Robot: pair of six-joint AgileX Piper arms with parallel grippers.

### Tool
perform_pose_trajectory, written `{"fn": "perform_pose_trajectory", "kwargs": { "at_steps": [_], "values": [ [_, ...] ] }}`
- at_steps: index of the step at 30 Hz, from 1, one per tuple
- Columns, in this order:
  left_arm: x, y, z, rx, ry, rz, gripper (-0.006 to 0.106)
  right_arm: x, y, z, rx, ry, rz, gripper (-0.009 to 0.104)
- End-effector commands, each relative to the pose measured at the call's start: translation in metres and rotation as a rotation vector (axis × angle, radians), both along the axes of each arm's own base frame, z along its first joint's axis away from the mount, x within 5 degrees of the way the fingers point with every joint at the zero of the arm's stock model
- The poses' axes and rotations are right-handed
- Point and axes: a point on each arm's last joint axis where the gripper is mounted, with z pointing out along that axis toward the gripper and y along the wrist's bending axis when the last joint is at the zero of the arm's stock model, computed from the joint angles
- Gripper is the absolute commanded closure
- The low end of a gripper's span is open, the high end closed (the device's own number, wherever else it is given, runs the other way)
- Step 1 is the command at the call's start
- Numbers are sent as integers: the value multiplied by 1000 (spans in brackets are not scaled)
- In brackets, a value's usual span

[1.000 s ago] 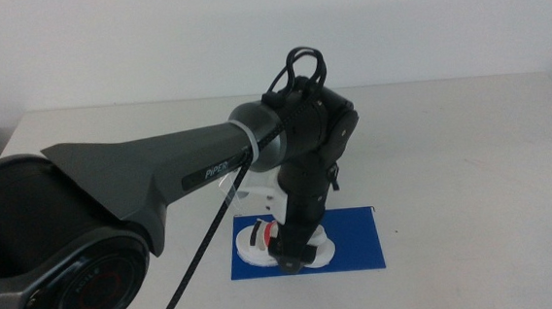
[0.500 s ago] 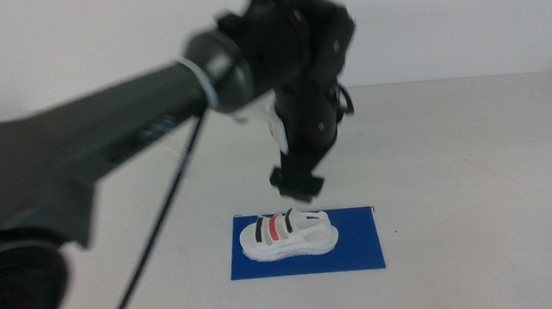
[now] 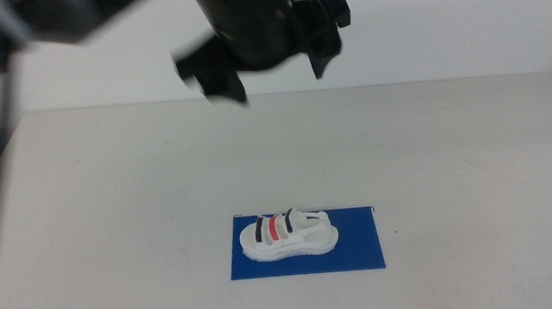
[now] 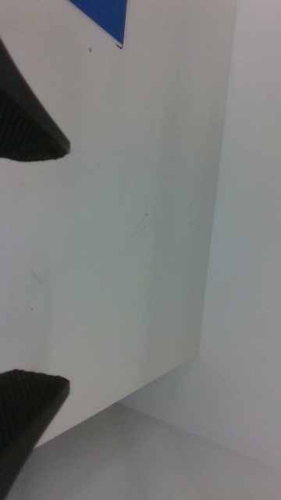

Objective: Use one arm to grab the shoe from the table and place it on the mat.

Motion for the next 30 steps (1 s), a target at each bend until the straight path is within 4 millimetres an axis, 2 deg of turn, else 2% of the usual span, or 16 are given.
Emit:
{"fn": "perform_pose_trajectory", "kwargs": {
  "at_steps": [1, 3, 5, 9, 12, 16, 20, 25, 30],
  "values": [
    [-26, 27, 45, 155, -148, -259, 11, 1, 0, 5, -21, -64, 0, 17],
    [-36, 38, 60, 214, -221, -360, 11, 1, 0, 5, -21, -64, 0, 17],
    [-47, 50, 74, 228, -272, -373, 11, 1, 0, 5, -21, -64, 0, 17],
    [-73, 85, 97, 255, -387, -312, 11, 1, 0, 5, -21, -64, 0, 17],
    [-93, 114, 102, 279, -547, -272, 11, 1, 0, 5, -21, -64, 0, 17],
    [-128, 147, 89, 246, -797, -277, 11, 1, 0, 5, -21, -64, 0, 17],
    [-168, 175, 57, 179, -959, -340, 11, 1, 0, 5, -21, -64, 0, 17],
    [-201, 201, 0, 153, -980, -371, 11, 1, 0, 5, -21, -64, 0, 17],
    [-217, 222, -52, 102, -887, -250, 11, 1, 0, 5, -21, -64, 0, 17]
  ]
}}
